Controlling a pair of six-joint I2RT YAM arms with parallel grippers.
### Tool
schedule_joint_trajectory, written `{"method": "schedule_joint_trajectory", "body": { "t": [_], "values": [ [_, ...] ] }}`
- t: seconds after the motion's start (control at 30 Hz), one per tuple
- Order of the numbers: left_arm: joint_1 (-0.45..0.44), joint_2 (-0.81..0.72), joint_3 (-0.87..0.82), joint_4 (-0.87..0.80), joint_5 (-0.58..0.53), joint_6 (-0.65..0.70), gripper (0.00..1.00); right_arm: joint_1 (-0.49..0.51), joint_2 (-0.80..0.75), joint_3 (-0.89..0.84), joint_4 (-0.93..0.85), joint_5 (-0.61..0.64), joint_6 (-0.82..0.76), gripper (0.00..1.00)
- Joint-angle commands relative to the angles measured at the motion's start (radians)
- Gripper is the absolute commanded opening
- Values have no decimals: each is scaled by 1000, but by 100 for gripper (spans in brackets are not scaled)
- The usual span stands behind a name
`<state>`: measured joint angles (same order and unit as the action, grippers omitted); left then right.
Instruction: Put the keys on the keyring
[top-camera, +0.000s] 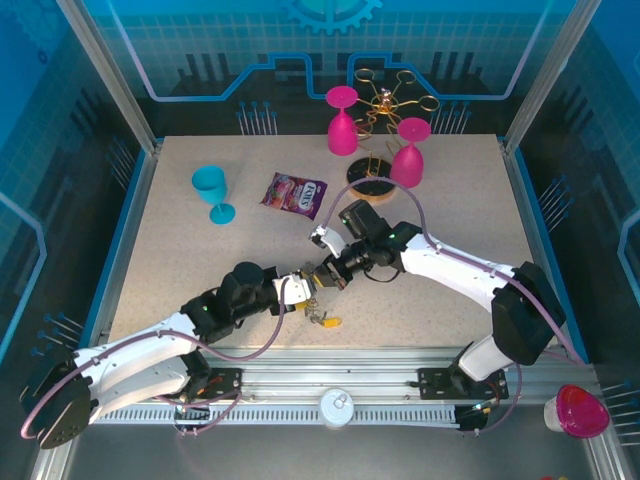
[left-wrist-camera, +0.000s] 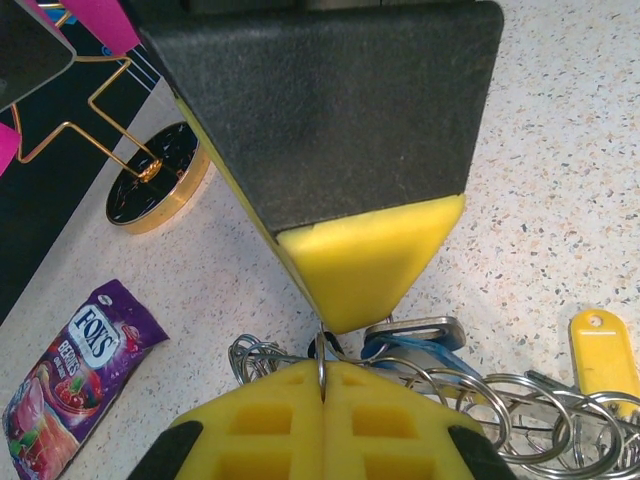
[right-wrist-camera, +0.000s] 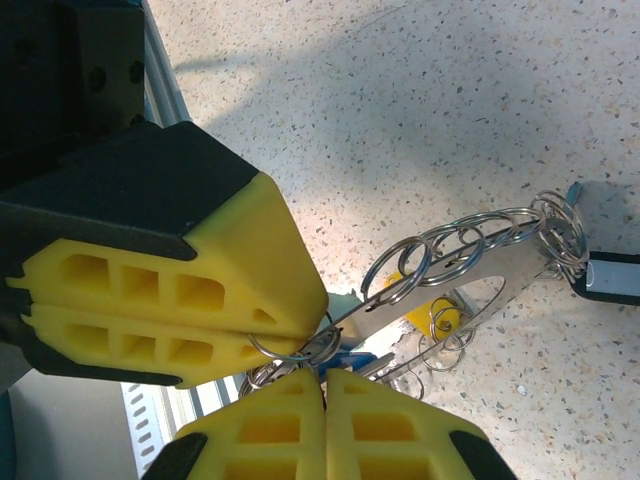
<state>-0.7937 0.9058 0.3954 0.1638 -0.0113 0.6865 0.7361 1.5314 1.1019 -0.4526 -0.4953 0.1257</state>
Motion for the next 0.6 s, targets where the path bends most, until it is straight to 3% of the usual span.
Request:
{"method": "schedule_joint_trajectory", "body": {
  "t": [0.0, 0.37, 0.57],
  "values": [
    [-17, -18, -2, 65, 110, 4, 0, -27, 1, 16, 18, 119, 13, 0],
    [-16, -9, 4, 57, 130, -5, 0, -20, -8, 32, 20, 133, -7, 0],
    [-17, -9, 1, 60, 60, 6, 0, -29, -51, 1, 51, 81, -29, 0]
  ]
}}
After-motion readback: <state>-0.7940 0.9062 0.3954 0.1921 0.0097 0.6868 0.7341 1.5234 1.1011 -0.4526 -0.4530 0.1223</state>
